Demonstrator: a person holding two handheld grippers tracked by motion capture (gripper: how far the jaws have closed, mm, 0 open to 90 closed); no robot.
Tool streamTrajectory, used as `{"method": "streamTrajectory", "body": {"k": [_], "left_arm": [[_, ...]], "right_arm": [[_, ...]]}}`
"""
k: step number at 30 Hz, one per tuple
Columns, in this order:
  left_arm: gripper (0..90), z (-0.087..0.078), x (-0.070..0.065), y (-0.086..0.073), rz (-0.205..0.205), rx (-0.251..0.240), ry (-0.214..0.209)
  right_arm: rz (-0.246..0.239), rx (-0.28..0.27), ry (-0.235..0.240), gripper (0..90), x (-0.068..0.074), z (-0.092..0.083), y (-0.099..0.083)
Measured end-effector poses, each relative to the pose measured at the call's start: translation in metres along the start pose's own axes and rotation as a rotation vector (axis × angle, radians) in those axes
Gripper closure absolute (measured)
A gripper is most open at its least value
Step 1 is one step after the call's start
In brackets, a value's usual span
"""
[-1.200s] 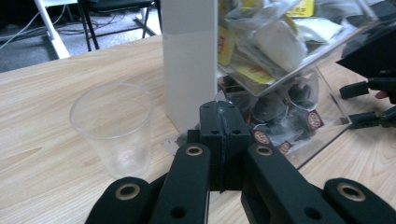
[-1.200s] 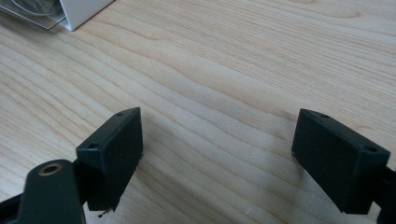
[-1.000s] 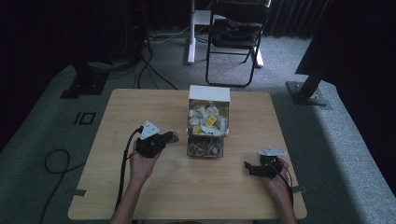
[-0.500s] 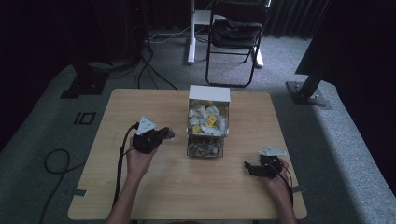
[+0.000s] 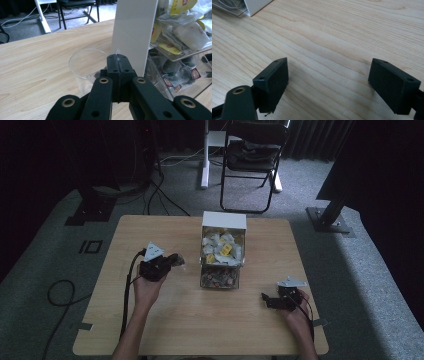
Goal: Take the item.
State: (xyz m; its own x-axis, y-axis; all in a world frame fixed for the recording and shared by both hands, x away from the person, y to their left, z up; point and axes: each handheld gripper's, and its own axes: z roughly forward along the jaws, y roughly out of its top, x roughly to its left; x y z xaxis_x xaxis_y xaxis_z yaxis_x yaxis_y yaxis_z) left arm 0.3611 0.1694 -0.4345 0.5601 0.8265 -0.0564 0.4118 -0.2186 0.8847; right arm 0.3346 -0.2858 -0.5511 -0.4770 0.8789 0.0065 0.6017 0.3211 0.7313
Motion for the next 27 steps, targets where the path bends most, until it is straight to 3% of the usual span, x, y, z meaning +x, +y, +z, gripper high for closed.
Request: {"method": "streamTrajectory", "body": {"k": [27], "left_arm": [[90.0,0.015,0.004,0.019,-0.013,-0.011,0.017]], "right_arm": [[-0.001,0.002,0.000,16.2,0.000,0.000,0.000]]}}
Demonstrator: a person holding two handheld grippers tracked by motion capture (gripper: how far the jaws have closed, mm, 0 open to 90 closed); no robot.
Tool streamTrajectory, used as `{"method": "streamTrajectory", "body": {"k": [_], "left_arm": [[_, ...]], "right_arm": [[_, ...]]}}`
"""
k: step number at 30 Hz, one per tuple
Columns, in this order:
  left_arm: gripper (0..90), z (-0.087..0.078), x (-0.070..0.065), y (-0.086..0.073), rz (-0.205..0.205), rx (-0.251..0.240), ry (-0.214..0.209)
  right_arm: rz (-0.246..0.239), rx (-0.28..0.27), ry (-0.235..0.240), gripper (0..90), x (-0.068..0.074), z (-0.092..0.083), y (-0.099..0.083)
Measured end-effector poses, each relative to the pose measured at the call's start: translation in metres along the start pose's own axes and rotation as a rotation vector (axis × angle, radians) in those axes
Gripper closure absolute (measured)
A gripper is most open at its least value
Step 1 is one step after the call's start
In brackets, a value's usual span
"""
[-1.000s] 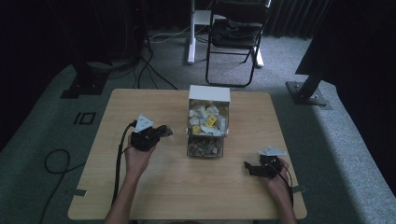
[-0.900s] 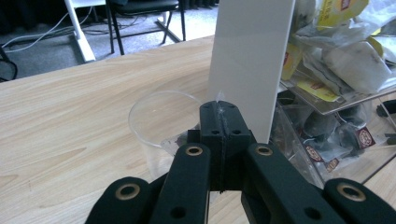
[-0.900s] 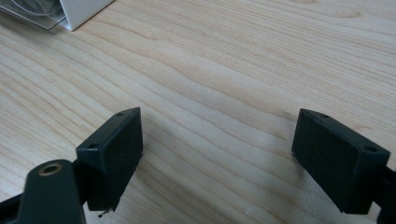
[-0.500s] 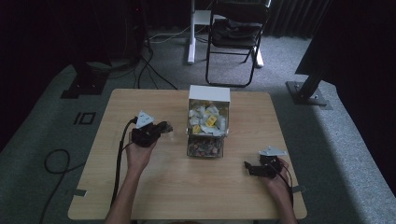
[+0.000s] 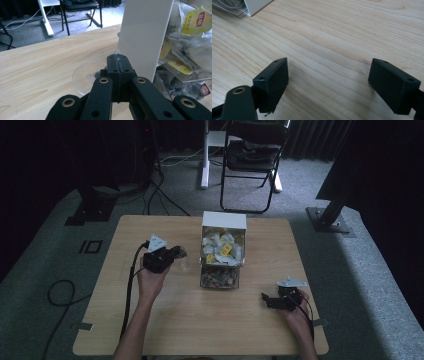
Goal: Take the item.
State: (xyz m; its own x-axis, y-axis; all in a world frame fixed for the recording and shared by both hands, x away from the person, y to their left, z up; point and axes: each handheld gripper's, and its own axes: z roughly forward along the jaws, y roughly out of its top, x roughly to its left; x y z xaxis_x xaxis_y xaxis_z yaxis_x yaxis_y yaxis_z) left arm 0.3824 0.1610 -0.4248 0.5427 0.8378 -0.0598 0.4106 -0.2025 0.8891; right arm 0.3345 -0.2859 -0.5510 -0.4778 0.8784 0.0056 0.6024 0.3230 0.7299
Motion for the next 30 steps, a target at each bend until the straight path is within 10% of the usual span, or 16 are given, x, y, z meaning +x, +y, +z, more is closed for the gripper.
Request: {"method": "streamTrajectory", "body": {"k": [30], "left_arm": [[90.0,0.042,0.015,0.004,-0.050,0.033,0.046]], "right_arm": [[0.001,0.000,0.000,16.2,0.000,0.000,0.000]]}}
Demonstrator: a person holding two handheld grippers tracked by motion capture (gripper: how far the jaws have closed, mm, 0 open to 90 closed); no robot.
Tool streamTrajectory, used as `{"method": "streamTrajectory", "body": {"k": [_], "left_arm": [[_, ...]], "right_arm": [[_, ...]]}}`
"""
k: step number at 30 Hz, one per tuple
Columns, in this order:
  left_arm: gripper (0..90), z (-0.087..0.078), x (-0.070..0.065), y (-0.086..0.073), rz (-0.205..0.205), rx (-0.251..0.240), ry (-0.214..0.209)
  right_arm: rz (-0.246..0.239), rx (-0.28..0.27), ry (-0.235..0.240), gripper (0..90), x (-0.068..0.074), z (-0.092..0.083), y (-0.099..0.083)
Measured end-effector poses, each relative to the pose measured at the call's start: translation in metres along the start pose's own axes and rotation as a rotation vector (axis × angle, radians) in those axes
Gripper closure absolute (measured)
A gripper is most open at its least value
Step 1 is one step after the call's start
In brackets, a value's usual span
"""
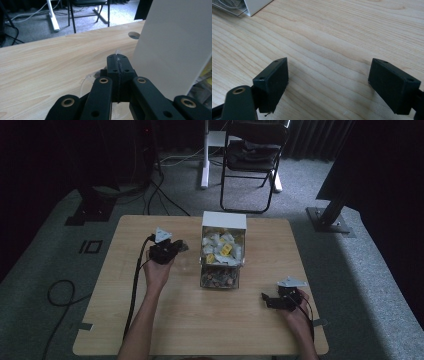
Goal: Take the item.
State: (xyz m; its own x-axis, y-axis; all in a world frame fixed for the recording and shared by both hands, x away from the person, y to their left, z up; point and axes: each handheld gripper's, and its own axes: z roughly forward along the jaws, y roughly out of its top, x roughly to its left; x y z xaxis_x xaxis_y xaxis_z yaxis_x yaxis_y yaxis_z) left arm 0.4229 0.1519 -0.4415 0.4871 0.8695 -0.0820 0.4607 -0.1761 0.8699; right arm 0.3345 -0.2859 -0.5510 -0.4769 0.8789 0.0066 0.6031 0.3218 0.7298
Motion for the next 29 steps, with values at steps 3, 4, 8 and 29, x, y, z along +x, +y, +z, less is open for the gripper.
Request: {"method": "streamTrajectory", "body": {"k": [3,4,8,29], "left_arm": [[86.7,0.003,0.001,-0.001,-0.011,0.001,-0.004],[82.0,0.004,0.002,-0.002,-0.016,-0.001,-0.013],[67.7,0.001,0.001,-0.001,-0.009,-0.006,-0.013],[47.4,-0.018,0.031,-0.023,-0.063,0.020,0.097]], "right_arm": [[0.000,0.000,0.000,16.2,0.000,0.000,0.000],[0.000,0.000,0.000,16.2,0.000,0.000,0.000],[0.000,0.000,0.000,16.2,0.000,0.000,0.000],[0.000,0.000,0.000,16.2,0.000,0.000,0.000]]}}
